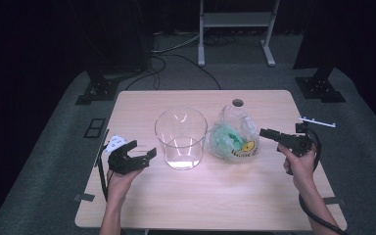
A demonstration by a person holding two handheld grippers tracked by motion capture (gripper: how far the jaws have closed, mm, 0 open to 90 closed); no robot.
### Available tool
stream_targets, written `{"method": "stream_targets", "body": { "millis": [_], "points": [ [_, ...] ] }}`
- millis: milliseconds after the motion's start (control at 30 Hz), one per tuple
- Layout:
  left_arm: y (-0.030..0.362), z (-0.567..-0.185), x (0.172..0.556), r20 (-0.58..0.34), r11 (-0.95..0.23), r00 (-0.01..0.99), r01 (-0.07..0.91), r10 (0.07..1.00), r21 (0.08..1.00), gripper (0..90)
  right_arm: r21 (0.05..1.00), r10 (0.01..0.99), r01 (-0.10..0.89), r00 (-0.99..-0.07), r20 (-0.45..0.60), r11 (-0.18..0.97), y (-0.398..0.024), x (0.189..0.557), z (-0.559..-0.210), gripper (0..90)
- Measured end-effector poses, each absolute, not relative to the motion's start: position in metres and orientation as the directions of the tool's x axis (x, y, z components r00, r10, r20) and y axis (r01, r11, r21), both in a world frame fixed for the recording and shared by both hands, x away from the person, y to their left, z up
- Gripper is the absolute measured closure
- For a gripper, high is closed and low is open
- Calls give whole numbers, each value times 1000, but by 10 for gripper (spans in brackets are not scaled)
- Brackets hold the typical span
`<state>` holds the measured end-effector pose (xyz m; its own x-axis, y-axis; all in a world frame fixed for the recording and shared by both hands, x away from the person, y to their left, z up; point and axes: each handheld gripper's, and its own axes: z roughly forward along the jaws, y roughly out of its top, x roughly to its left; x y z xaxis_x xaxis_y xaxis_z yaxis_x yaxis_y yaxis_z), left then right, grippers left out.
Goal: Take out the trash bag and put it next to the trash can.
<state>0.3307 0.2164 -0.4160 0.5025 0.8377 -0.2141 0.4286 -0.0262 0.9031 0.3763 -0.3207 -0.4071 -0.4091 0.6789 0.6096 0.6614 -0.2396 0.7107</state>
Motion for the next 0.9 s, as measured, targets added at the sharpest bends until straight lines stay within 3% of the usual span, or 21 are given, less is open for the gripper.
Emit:
{"method": "stream_targets", "body": {
  "millis": [367, 900],
  "points": [
    [216, -418, 330, -216, -28, 503, 433, 837, 901, 85, 734, 713, 648, -416, 564, -203, -324, 357, -425, 423],
    [214, -421, 330, -217, -29, 504, 436, 836, 900, 85, 731, 720, 635, -383, 579, -250, -341, 326, -456, 404]
  ]
}}
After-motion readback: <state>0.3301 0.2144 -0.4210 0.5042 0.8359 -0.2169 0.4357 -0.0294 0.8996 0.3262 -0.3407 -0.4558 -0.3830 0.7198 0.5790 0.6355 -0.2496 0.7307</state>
